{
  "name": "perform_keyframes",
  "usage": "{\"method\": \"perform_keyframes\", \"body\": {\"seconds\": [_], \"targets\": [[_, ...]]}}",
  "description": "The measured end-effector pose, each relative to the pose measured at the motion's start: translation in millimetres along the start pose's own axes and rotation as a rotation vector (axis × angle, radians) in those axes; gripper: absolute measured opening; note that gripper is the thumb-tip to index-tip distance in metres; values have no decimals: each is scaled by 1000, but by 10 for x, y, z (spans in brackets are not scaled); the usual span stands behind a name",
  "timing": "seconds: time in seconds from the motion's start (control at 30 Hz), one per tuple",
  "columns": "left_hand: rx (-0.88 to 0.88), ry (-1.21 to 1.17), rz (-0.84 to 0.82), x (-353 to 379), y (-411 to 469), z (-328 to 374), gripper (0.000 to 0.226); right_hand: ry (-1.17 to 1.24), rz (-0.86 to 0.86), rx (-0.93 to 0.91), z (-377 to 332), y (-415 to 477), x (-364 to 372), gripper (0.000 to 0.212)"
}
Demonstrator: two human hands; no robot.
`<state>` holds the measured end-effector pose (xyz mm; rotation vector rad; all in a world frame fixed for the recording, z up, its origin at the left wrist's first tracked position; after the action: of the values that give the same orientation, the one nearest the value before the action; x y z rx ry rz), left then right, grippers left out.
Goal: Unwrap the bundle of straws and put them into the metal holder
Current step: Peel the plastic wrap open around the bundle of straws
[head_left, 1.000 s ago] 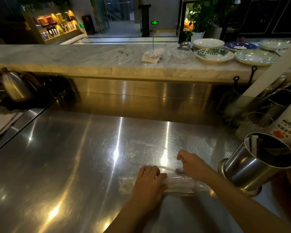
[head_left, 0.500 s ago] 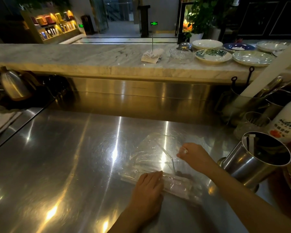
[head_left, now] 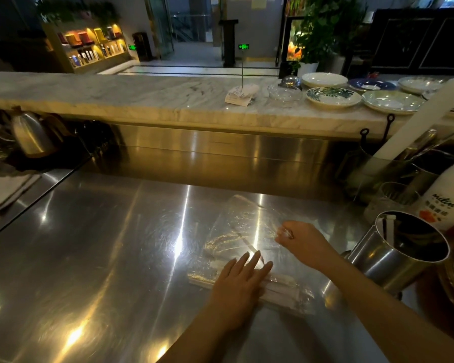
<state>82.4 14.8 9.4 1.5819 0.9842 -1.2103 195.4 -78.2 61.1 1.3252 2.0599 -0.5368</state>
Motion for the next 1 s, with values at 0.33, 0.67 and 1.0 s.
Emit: {"method": "perform_keyframes", "body": {"seconds": [0.33,0.67,1.0], "targets": [[-30,-67,28,-101,-247,61,62,-88,34,-25,-65,14,-270,22],[-4,-192,111,-158,-457,57,33,-29,104,-62,-190,51,-402,38],[-26,-28,39,-98,-422,96,49,114,11,47,-152,2,-278,11]]}}
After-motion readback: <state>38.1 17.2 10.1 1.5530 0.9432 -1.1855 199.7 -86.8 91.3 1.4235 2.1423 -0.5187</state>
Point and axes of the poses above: each hand's wrist, its own y-axis towards the middle knuckle, its own x-axis out of the palm, z = x × y, the point moved 9 cm from there along y, towards the middle knuckle, and after that the axes turned 9 degrees about y, right-handed, at the moved point
